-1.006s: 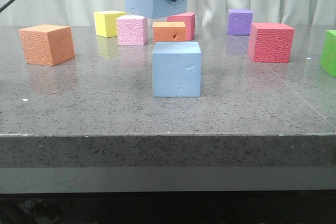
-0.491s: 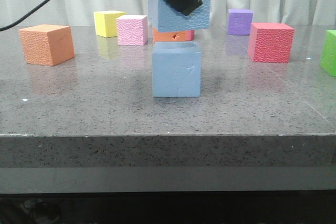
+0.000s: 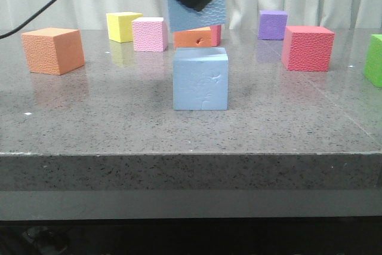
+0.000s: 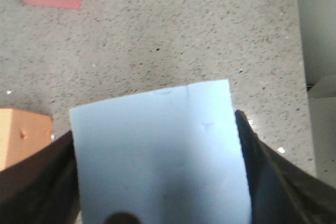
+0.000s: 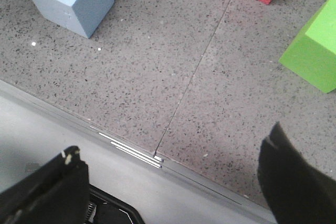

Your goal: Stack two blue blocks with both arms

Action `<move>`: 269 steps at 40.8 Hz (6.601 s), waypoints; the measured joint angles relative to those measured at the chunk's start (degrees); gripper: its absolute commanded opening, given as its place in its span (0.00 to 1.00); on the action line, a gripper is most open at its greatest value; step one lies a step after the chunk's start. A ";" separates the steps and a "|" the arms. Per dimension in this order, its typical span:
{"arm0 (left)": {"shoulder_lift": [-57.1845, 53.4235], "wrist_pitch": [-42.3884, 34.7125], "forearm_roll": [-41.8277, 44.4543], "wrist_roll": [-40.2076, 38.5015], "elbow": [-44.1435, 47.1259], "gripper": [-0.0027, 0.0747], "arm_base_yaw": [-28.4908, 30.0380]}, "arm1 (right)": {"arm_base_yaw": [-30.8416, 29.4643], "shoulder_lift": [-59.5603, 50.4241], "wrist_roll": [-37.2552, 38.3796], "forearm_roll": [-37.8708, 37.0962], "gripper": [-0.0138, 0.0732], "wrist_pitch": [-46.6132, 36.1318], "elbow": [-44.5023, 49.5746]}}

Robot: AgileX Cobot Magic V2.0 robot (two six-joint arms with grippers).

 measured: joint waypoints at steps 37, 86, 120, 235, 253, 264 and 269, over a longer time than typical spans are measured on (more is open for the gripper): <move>3.55 -0.21 -0.94 6.19 -0.04 0.64 -1.26 | 0.00 0.00 0.00 0.00 0.91 0.00 0.00; 0.14 -0.21 1.60 0.45 -0.28 0.78 -2.90 | 0.00 0.00 0.00 0.00 0.91 0.00 0.00; -22.65 -6.91 17.77 -57.83 6.82 0.73 -2.90 | 0.00 0.00 0.00 0.00 0.91 0.00 0.00; -107.12 -60.97 26.14 -69.45 107.28 0.01 27.89 | 0.00 -16.02 2.78 0.22 0.08 -7.99 8.03; -107.12 -60.97 26.01 -68.40 107.28 0.01 28.01 | 0.00 -16.02 2.78 0.22 0.08 -7.99 8.03; -107.12 -66.55 27.08 -68.36 107.28 0.01 28.01 | 0.00 -16.02 2.78 0.22 0.08 -7.99 8.03; -107.12 -68.51 27.50 -68.58 107.28 0.01 28.01 | 0.00 -16.02 2.78 0.22 0.08 -7.99 8.03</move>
